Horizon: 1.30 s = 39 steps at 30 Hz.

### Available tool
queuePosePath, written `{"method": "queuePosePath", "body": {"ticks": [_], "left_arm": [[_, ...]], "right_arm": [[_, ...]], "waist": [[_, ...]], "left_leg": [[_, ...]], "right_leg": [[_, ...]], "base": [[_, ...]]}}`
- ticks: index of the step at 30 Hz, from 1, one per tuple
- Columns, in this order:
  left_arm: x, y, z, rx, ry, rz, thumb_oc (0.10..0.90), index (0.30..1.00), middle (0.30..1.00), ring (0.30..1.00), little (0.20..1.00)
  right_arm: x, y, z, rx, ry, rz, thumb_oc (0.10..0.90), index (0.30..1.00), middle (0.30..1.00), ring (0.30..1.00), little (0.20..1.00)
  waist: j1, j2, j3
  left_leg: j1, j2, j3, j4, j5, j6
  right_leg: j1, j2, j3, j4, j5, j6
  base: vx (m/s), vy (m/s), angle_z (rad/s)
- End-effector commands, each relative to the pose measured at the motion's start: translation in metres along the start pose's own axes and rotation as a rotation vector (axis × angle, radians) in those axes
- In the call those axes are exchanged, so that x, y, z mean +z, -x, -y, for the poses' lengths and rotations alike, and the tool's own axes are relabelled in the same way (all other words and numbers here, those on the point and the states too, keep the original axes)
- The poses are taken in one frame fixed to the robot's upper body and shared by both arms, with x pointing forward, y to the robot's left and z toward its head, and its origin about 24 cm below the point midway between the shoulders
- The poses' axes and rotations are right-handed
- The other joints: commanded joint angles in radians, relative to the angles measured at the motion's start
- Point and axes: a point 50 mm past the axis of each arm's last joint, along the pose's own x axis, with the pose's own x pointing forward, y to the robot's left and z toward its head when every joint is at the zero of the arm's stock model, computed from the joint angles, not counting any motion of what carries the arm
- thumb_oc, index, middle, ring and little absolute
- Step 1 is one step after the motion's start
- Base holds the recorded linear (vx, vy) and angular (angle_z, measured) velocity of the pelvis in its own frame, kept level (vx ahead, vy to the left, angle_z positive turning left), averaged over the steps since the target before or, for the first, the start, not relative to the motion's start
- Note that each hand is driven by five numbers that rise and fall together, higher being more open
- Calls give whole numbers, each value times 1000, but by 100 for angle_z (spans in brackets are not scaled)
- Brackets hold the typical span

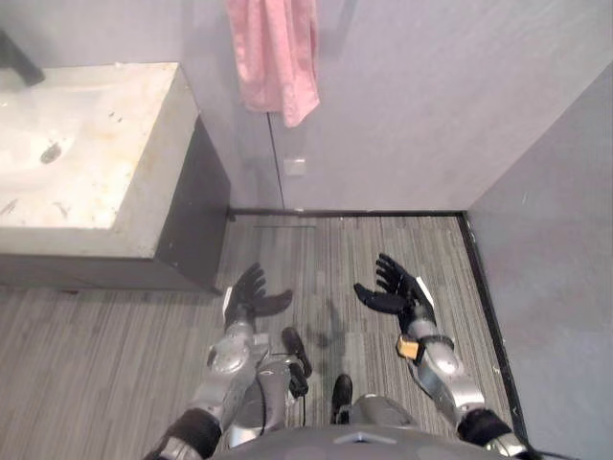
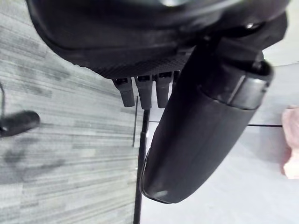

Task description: Organize the bathroom.

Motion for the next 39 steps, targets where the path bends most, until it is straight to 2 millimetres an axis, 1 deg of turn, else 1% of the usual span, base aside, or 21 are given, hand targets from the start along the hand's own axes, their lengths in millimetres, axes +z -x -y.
{"method": "queuePosePath", "body": {"ticks": [1, 2, 5, 6, 7, 8, 9, 10, 12, 13, 15, 17, 18, 22, 25, 27, 29, 34, 35, 37, 39], "left_arm": [[43, 5, 1, -57, -26, 297, 800, 900, 900, 900, 900], [43, 6, -2, -66, -66, 311, 800, 900, 900, 900, 900], [40, 5, -4, -75, -87, 295, 800, 900, 900, 900, 900], [39, 5, -7, -71, -105, 299, 800, 900, 900, 900, 900], [39, 5, -7, -71, -106, 300, 800, 900, 900, 900, 900], [41, 4, -9, -68, -116, 314, 800, 900, 900, 900, 900], [41, 4, -10, -67, -118, 317, 800, 900, 900, 900, 900], [45, 3, -10, -71, -119, 333, 800, 900, 900, 900, 900], [50, 2, -10, -72, -126, 345, 800, 900, 900, 900, 900], [53, 1, -9, -70, -126, 348, 800, 900, 900, 900, 900], [57, 0, -9, -65, -133, 369, 800, 900, 900, 900, 900], [65, -1, -7, -36, -114, 410, 800, 900, 900, 900, 900], [65, -1, -7, -36, -114, 411, 800, 900, 900, 900, 900], [72, 1, 4, 5, -72, 457, 800, 900, 900, 900, 900], [77, 3, 8, 7, -57, 479, 800, 900, 900, 900, 900], [83, 4, 6, -2, -61, 501, 800, 900, 900, 900, 900], [91, 4, 7, -44, -90, 531, 800, 900, 900, 900, 900], [103, 5, 13, -105, -101, 574, 800, 900, 900, 900, 900], [109, 7, 20, -118, -113, 608, 800, 900, 900, 900, 900], [110, 7, 20, -116, -112, 613, 800, 900, 900, 900, 900], [122, 6, 29, -124, -81, 641, 800, 900, 900, 900, 900]], "right_arm": [[45, -4, -14, 45, -35, 266, 800, 900, 900, 900, 900], [43, -5, -16, 43, -37, 262, 800, 900, 900, 900, 900], [42, -4, -20, 41, -53, 260, 800, 900, 900, 900, 900], [41, -4, -22, 55, -51, 258, 800, 900, 900, 900, 900], [41, -4, -22, 57, -52, 258, 800, 900, 900, 900, 900], [40, -4, -23, 63, -56, 256, 800, 900, 900, 900, 900], [40, -3, -23, 64, -55, 257, 800, 900, 900, 900, 900], [40, -2, -22, 67, -47, 261, 800, 900, 900, 900, 900], [41, -2, -21, 63, -51, 266, 800, 900, 900, 900, 900], [42, -3, -22, 60, -49, 272, 800, 900, 900, 900, 900], [44, -4, -22, 67, -50, 279, 800, 900, 900, 900, 900], [49, -4, -26, 99, -22, 310, 800, 900, 900, 900, 900], [49, -4, -26, 99, -22, 310, 800, 900, 900, 900, 900], [67, -6, -24, 135, 14, 384, 800, 900, 900, 900, 900], [78, -9, -24, 139, 21, 421, 800, 900, 900, 900, 900], [88, -10, -25, 126, 15, 459, 800, 900, 900, 900, 900], [91, -8, -22, 80, -11, 474, 800, 900, 900, 900, 900], [91, -1, -15, 13, 9, 502, 800, 900, 900, 900, 900], [96, 2, -11, -4, 13, 525, 800, 900, 900, 900, 900], [96, 2, -10, -5, 11, 528, 800, 900, 900, 900, 900], [107, 4, -3, -35, 38, 573, 800, 900, 900, 900, 900]], "waist": [[10, -13, -89], [15, -26, -99], [15, -36, -121], [14, -37, -131], [14, -36, -133], [18, -26, -138], [20, -21, -140], [20, -3, -143], [14, 5, -141], [18, 11, -141], [11, 2, -133], [0, -31, -116], [2, -29, -118], [6, -83, -111], [-1, -88, -105], [-26, -86, -92], [-60, -78, -92], [-111, -77, -125], [-130, -80, -146], [-132, -81, -148], [-156, -87, -159]], "left_leg": [[-43, -72, 5, 6, 100, 88], [-24, -92, 19, 16, 19, 134], [17, -119, 14, -16, -42, 185], [48, -128, 5, -40, -54, 199], [55, -127, 3, -45, -55, 201], [80, -114, -4, -71, -54, 202], [85, -107, -11, -79, -52, 201], [106, -88, -31, -100, -50, 195], [126, -78, -52, -108, -56, 190], [135, -65, -62, -115, -56, 182], [154, -65, -74, -121, -59, 171], [162, -67, -92, -108, -48, 141], [158, -63, -90, -107, -45, 140], [130, -109, -129, -87, -43, 101], [132, -125, -156, -81, -51, 90], [192, -134, -203, -105, -73, 92], [260, -137, -272, -154, -93, 105], [333, -119, -329, -181, -122, 110], [345, -116, -323, -147, -137, 101], [345, -115, -322, -141, -140, 99], [301, -67, -298, 101, -50, 33]], "right_leg": [[51, 69, -18, 48, -16, 61], [57, 55, -5, 77, -19, 76], [48, 36, -4, 154, -3, 113], [33, 3, -22, 219, 32, 148], [29, -6, -28, 234, 38, 155], [11, -55, -61, 313, 57, 183], [4, -69, -67, 353, 67, 185], [-36, -104, -75, 462, 101, 195], [-81, -128, -83, 510, 101, 194], [-97, -148, -103, 486, 98, 188], [-96, -176, -133, 433, 62, 190], [-71, -155, -131, 191, 44, 185], [-72, -151, -130, 183, 51, 183], [-81, -133, -107, -123, 181, 182], [-144, -123, -88, -123, 228, 196], [-206, -116, -82, -123, 280, 211], [-242, -97, -51, -101, 290, 213], [-247, -77, -42, -76, 275, 190], [-228, -66, -45, -83, 263, 169], [-226, -65, -46, -85, 262, 167], [-201, -61, -51, -87, 241, 121]], "base": [[350, 39, -53], [273, 45, -38], [329, 74, -27], [240, 76, -17], [311, 107, -16], [187, 74, -8], [272, 110, -8], [172, 70, -6], [139, 29, -1], [117, -20, 24], [136, -74, 19], [142, -149, 14], [129, -116, 24], [162, -64, 11], [194, -35, 18], [365, -132, 18], [317, -125, 47], [269, -125, 94], [198, -89, 34], [140, -77, 72], [182, -137, 67]]}}
